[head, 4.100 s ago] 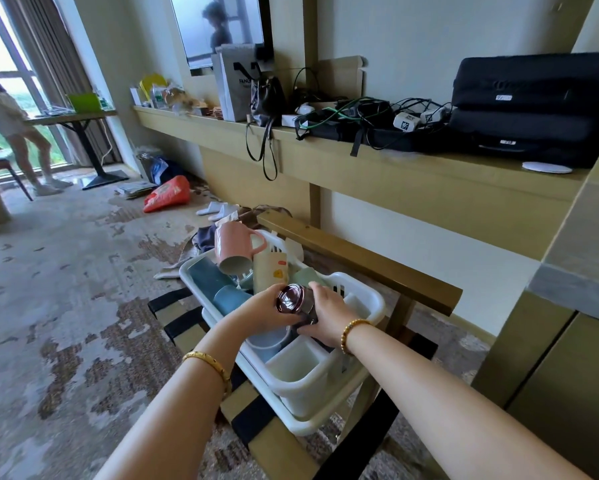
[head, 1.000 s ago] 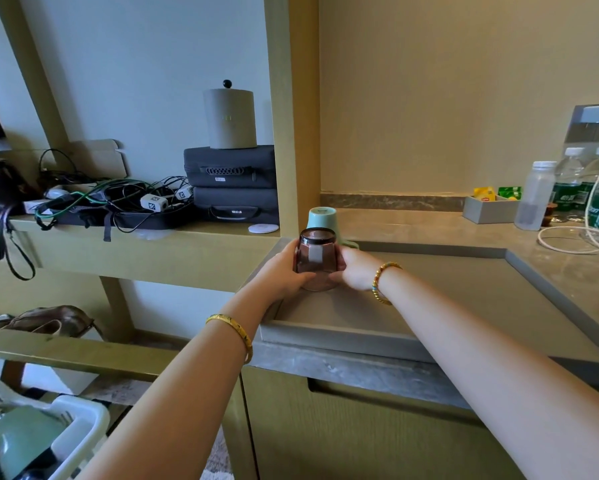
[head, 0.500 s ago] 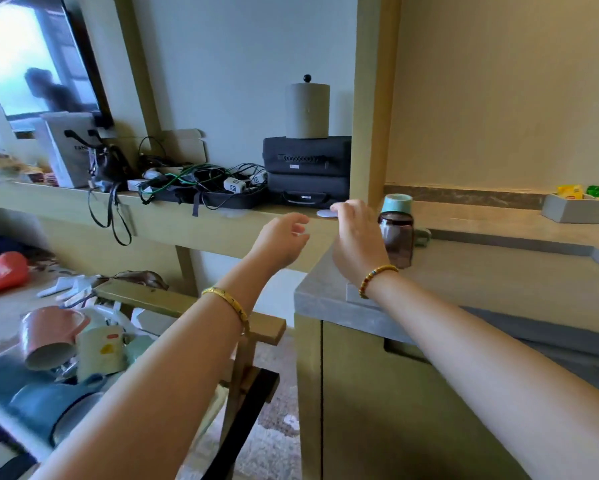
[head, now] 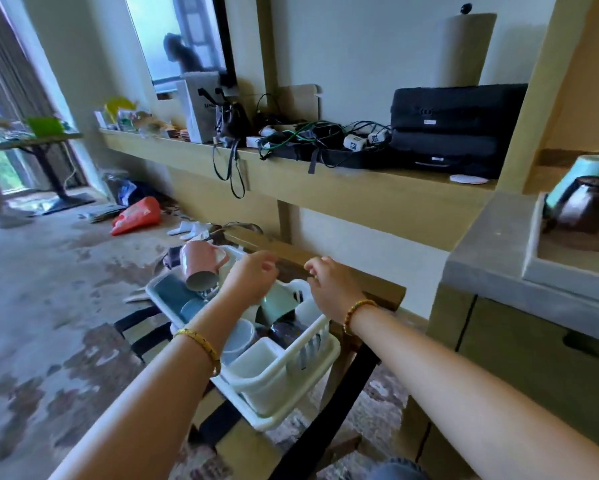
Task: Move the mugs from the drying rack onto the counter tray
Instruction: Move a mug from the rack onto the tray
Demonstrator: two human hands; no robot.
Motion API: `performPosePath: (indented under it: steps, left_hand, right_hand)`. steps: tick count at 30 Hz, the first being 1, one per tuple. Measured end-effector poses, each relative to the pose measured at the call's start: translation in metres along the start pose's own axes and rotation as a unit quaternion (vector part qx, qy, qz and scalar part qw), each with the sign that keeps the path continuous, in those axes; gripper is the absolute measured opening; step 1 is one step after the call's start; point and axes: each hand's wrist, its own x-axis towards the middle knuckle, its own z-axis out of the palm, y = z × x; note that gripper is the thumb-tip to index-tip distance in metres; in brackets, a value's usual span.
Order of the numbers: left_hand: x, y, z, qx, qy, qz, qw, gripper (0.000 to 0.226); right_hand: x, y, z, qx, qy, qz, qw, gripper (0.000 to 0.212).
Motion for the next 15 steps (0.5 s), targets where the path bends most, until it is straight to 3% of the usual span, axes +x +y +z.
performPosePath:
  steps: [4, 8, 15]
  left_hand:
    - [-0.001, -0.044, 0.007, 0.018, -0.042, -0.049, 0.998, 0.03]
    - [-0.009, -0.078, 0.014, 0.126, -0.09, -0.07, 0.985, 0.039]
    - [-0.017, -0.106, 0.023, 0.219, -0.152, -0.052, 0.962, 0.05]
  right_hand:
    - [0.007, -0.005, 0.041, 0.001, -0.072, 0.02, 0.997, 0.029]
    - [0.012, -0.011, 0.068, -0.003, -0.179, 0.027, 0.983, 0.035]
    - [0.018, -0.014, 0.09, -0.107, -0.263, 0.052, 0.957, 0.035]
